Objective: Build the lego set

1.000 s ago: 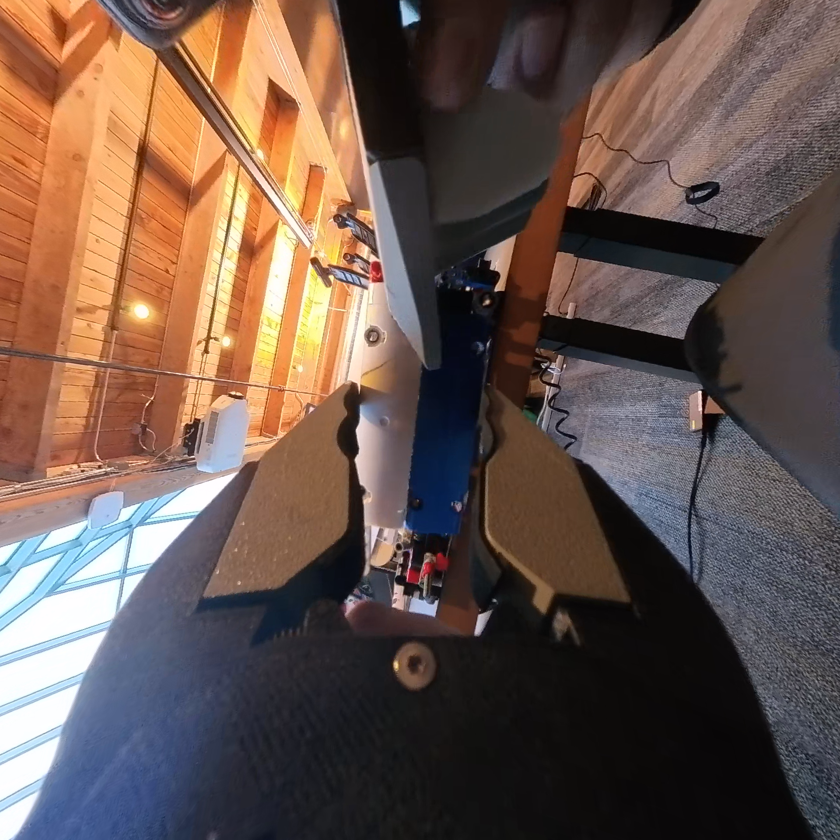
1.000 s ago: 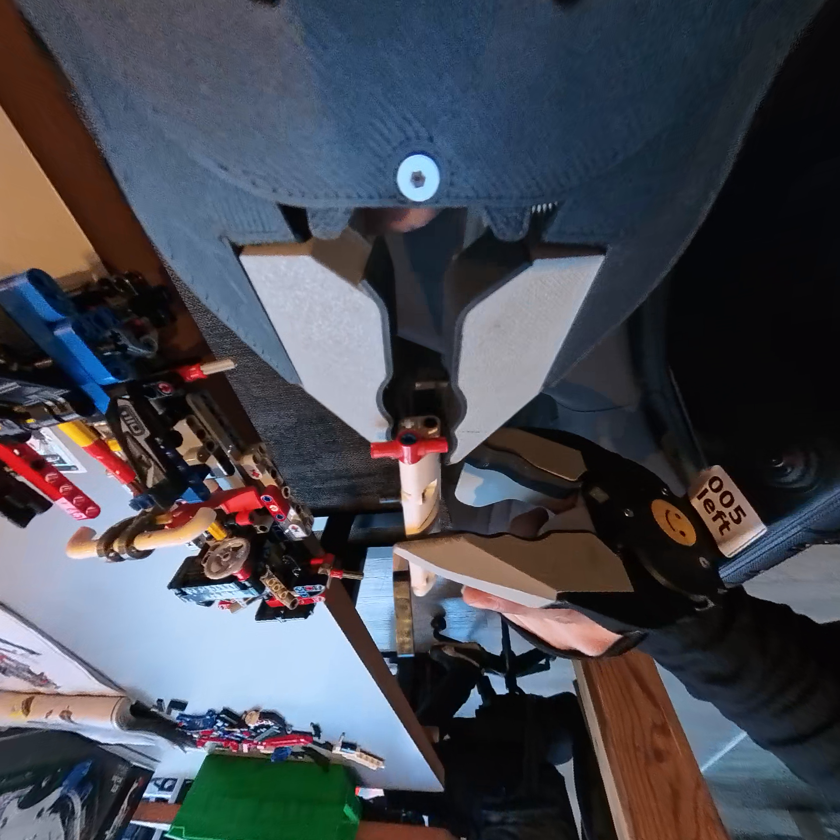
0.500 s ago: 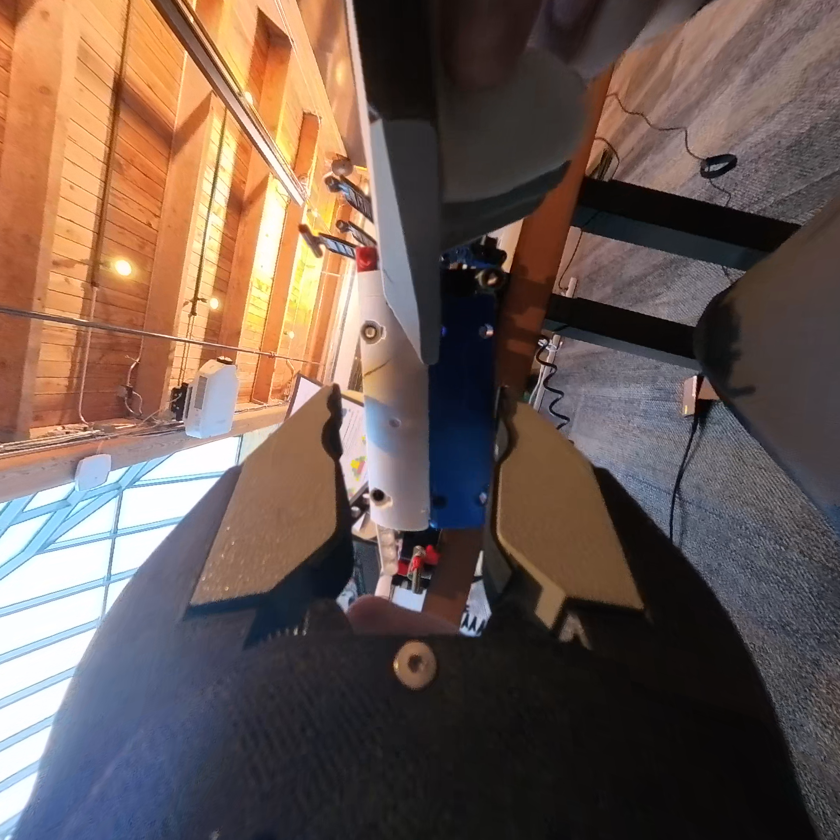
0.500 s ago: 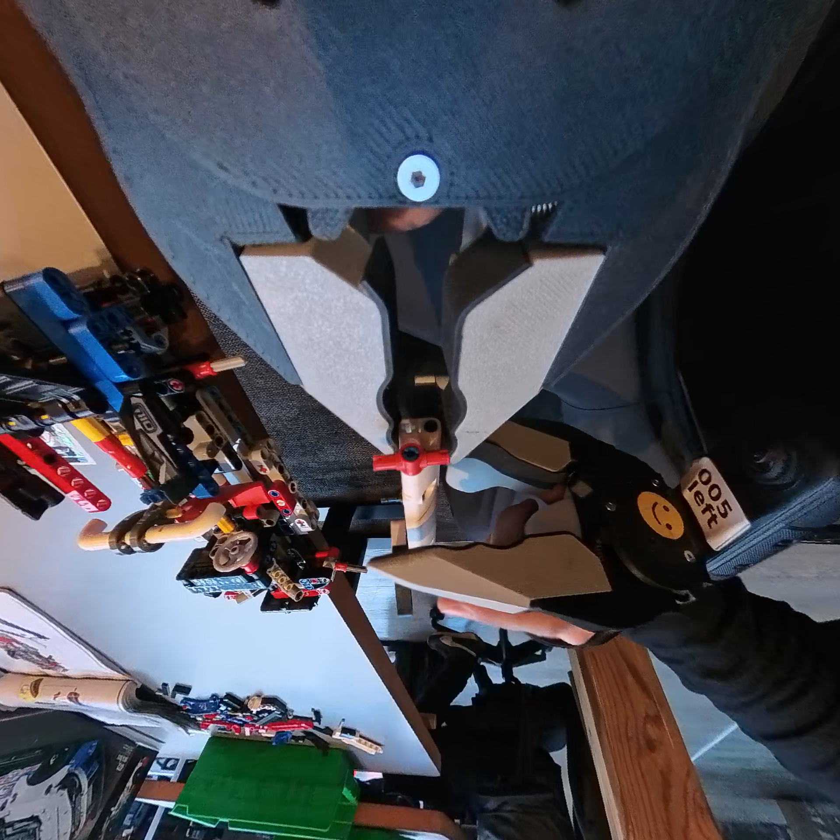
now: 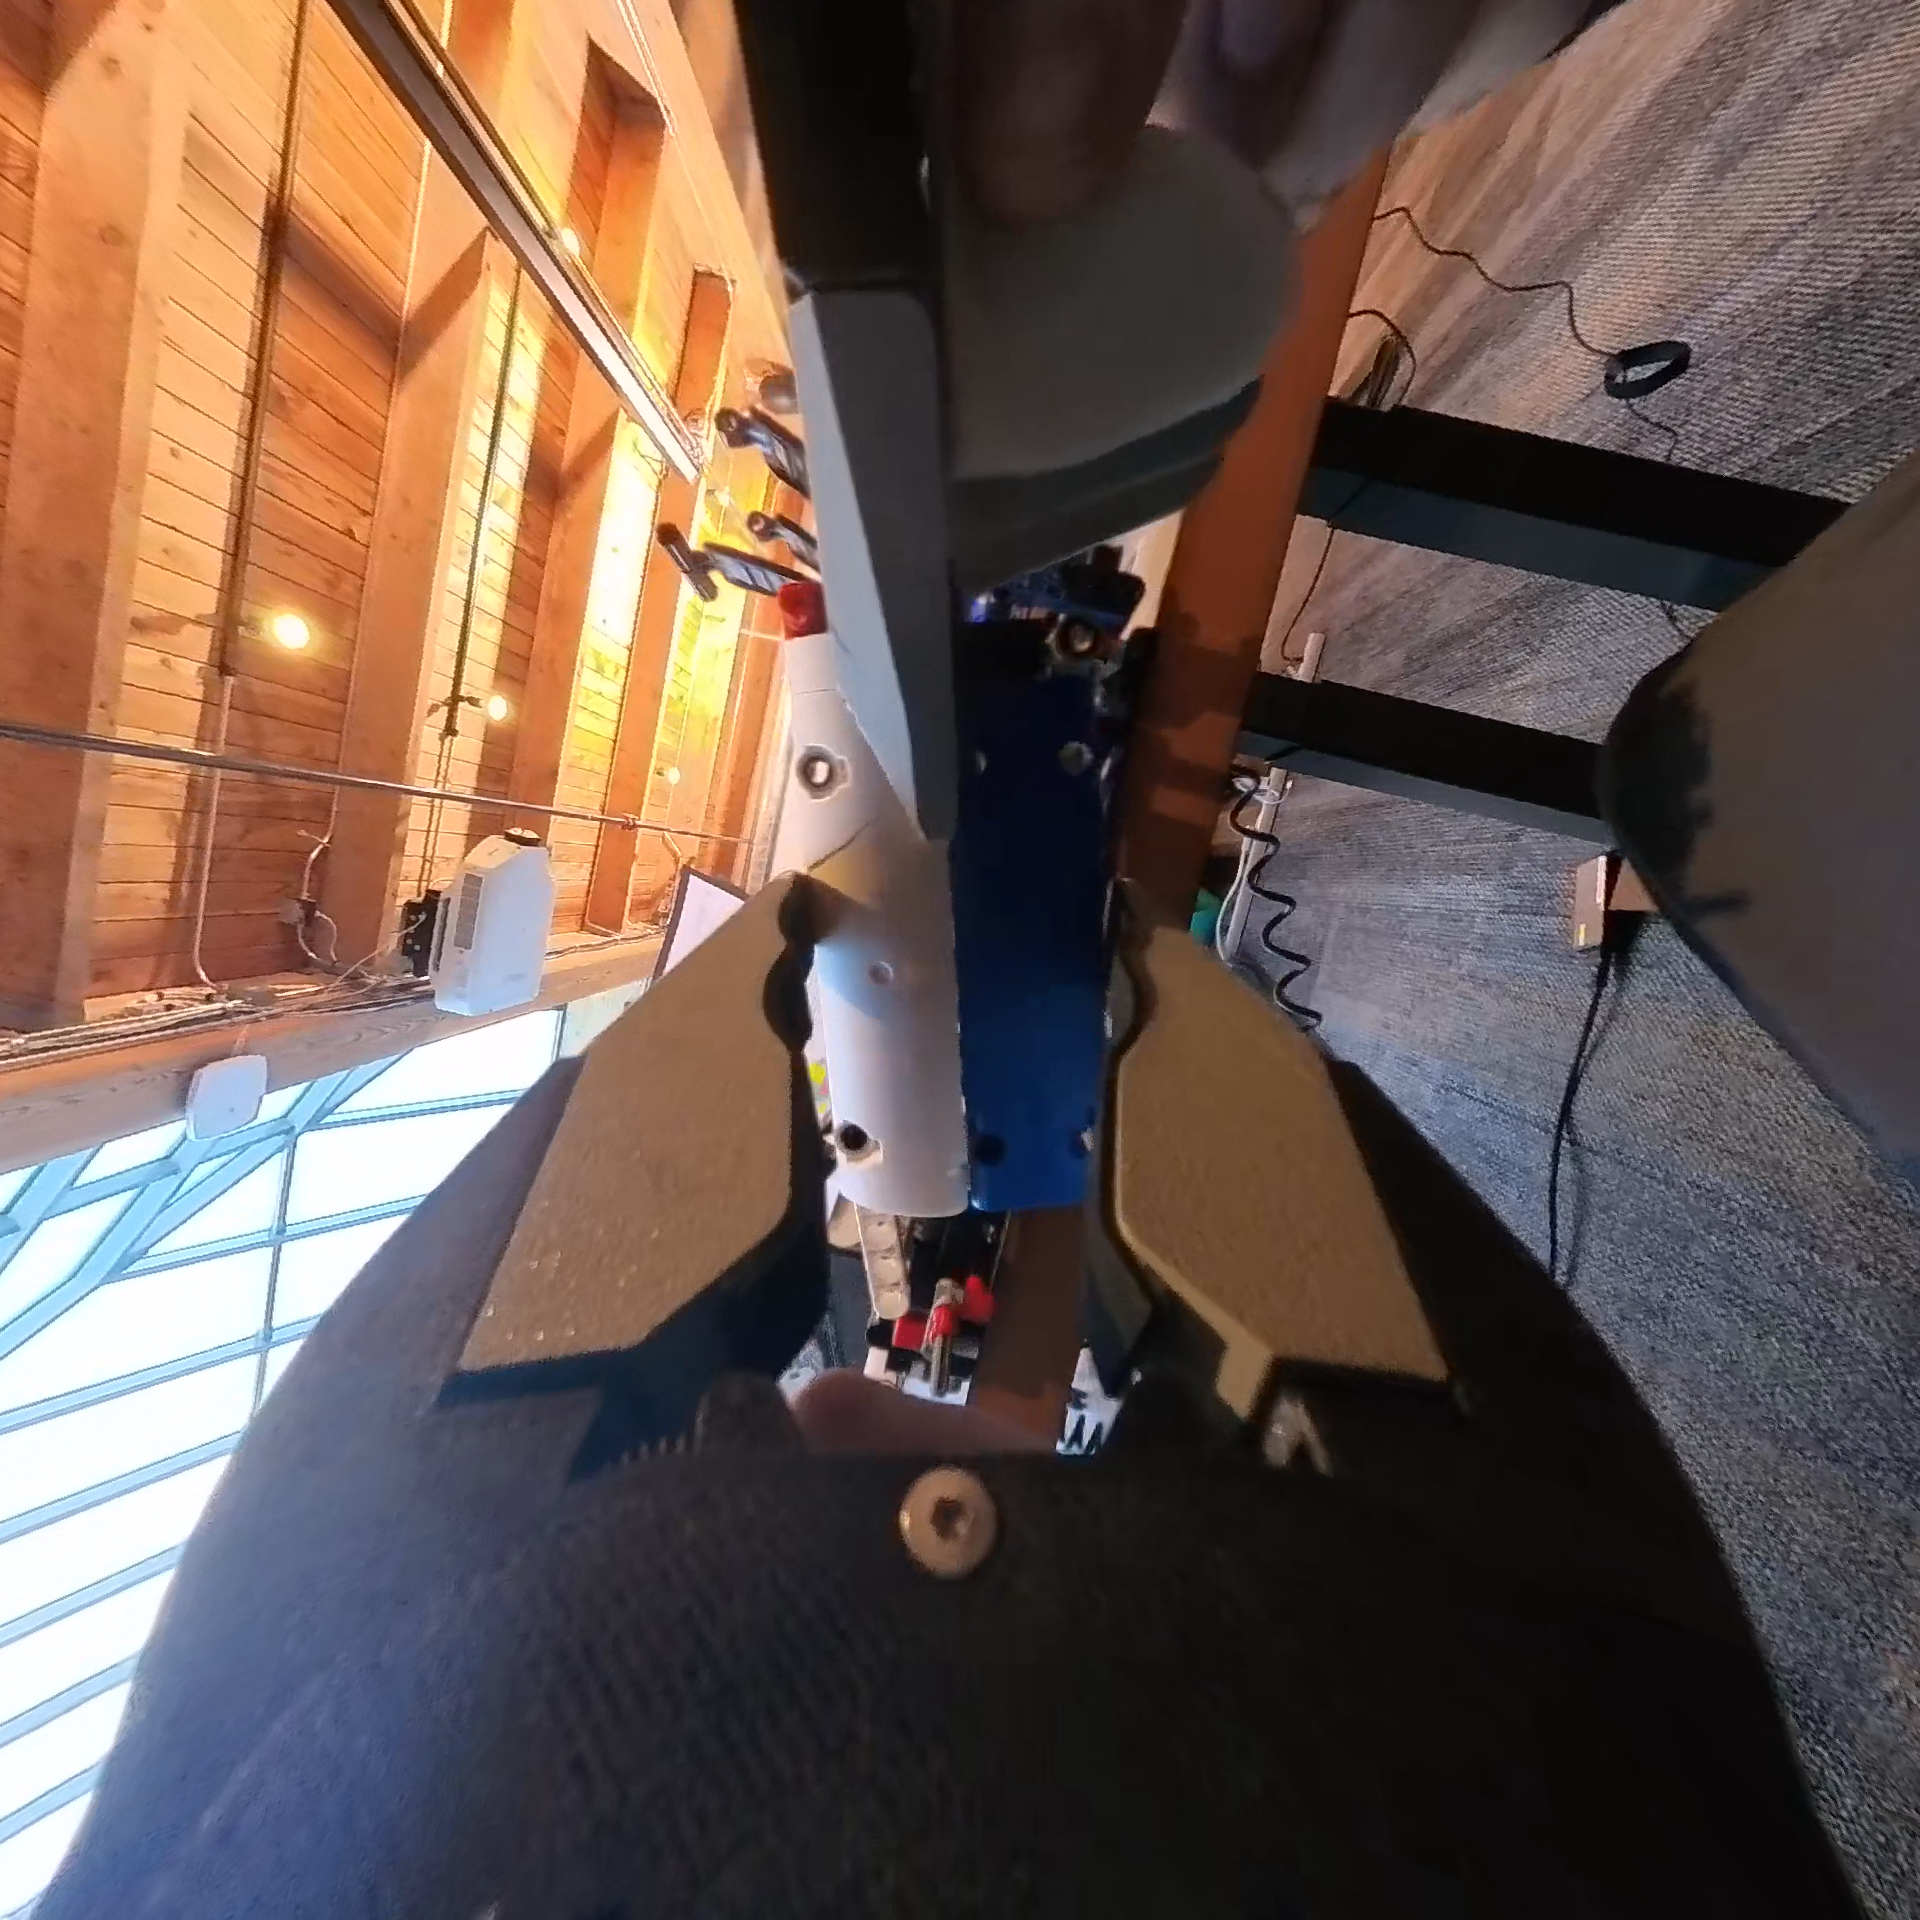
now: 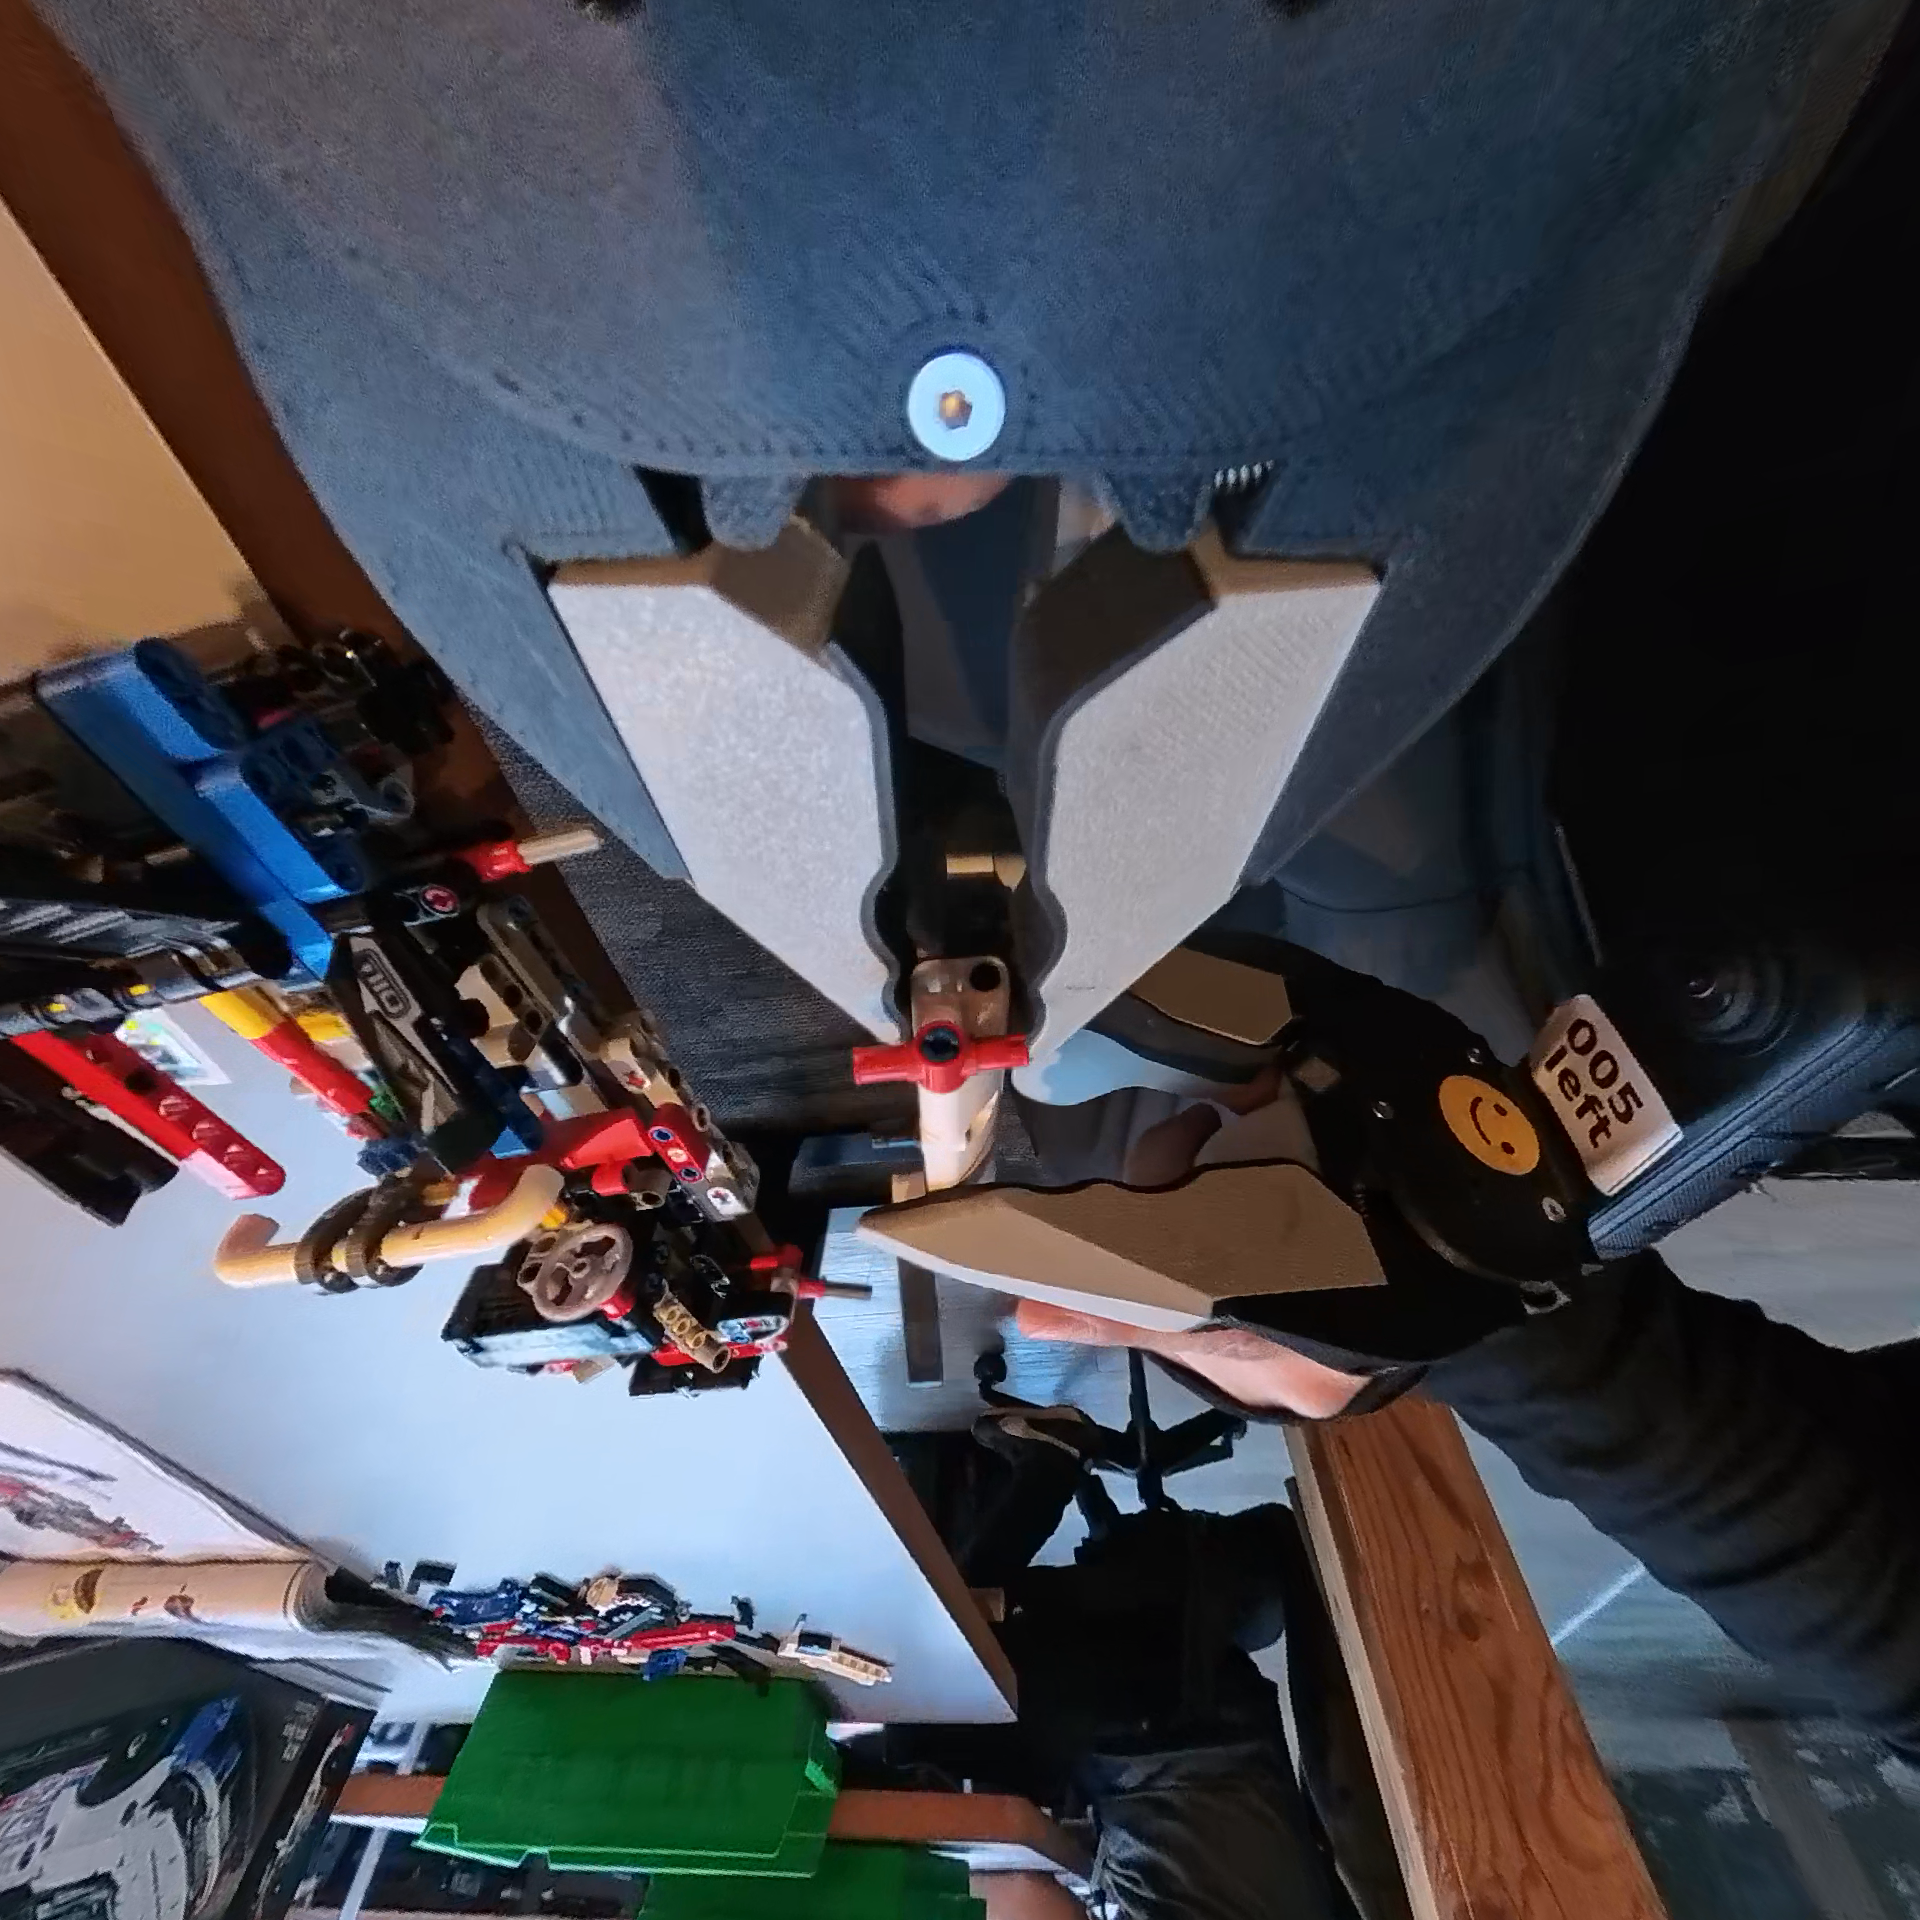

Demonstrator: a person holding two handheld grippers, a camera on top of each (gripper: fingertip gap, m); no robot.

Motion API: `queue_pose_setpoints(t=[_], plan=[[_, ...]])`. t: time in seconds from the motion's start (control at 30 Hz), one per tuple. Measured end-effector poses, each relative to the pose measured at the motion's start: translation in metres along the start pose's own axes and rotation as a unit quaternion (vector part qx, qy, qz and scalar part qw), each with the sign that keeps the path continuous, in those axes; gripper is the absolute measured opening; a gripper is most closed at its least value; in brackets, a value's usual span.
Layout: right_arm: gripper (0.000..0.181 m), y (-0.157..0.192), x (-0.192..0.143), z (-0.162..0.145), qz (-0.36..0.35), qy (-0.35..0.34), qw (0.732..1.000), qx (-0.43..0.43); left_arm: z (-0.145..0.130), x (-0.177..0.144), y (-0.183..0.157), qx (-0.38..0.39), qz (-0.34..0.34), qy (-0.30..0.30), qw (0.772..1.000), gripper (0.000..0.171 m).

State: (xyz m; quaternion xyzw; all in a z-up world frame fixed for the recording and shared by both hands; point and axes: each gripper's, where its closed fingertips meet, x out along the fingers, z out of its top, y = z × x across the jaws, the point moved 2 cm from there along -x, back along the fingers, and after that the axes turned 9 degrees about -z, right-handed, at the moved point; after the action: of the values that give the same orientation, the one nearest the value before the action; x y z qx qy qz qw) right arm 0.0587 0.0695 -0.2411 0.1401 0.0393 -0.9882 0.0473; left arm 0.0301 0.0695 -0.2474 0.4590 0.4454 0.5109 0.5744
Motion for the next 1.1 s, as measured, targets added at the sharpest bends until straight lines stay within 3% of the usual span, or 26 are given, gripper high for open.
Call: queue_pose_setpoints(t=[0.27,0.5,0.77,0.97,1.1], plan=[[0.017,-0.019,0.013,-0.024,-0.040,0.080,0.996,-0.008,-0.018,0.021,-0.022,0.015,-0.027,0.030,0.999,0.053],[0.016,-0.025,0.020,-0.014,-0.011,0.041,0.999,-0.024,-0.026,0.025,-0.012,0.013,-0.001,0.048,0.999,0.053],[0.016,-0.023,0.021,-0.009,0.030,0.020,0.999,0.031,-0.018,0.021,-0.009,0.016,0.012,0.035,0.999,0.053],[0.016,-0.015,0.021,-0.012,0.059,0.038,0.994,0.079,-0.017,0.021,-0.009,0.020,-0.016,0.033,0.999,0.050],[0.023,-0.019,0.014,-0.018,0.043,0.055,0.994,0.085,-0.024,0.017,-0.010,0.016,-0.030,0.045,0.998,0.050]])
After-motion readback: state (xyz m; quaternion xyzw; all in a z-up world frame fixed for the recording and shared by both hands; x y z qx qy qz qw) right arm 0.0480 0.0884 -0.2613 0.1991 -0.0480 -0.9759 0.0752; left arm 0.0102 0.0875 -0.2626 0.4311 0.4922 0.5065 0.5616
